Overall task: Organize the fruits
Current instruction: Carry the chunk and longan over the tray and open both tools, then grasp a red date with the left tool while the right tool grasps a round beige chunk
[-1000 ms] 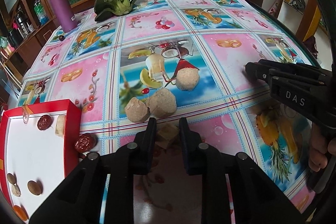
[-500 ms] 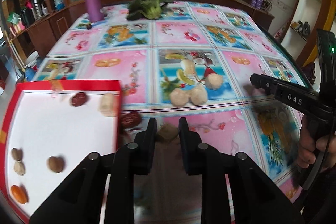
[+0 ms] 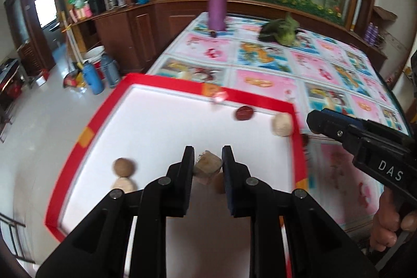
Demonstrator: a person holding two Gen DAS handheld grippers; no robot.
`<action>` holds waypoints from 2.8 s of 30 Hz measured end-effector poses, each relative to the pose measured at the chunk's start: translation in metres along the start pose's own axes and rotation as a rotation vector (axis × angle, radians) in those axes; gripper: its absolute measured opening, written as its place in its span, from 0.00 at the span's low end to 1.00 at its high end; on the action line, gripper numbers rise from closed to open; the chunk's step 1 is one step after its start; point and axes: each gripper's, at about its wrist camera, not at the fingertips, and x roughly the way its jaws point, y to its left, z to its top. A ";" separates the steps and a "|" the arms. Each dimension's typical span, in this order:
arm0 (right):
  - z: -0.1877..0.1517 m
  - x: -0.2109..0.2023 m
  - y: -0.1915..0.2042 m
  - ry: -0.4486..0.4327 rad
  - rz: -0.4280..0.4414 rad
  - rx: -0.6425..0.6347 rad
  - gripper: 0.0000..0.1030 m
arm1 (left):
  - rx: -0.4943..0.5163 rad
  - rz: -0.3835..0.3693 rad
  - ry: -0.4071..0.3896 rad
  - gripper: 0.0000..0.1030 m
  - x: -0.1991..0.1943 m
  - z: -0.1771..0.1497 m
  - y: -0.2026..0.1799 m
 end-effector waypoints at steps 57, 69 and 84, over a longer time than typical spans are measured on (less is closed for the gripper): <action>-0.030 -0.006 -0.101 0.134 -0.049 0.120 0.34 | 0.167 -0.395 0.153 0.72 0.002 -0.034 -0.111; -0.020 0.010 -0.101 0.132 -0.124 0.042 0.34 | 0.205 -0.338 0.075 0.72 0.022 -0.018 -0.103; -0.022 0.000 -0.112 0.163 -0.158 0.048 0.22 | 0.284 -0.304 0.161 0.53 0.057 0.015 -0.111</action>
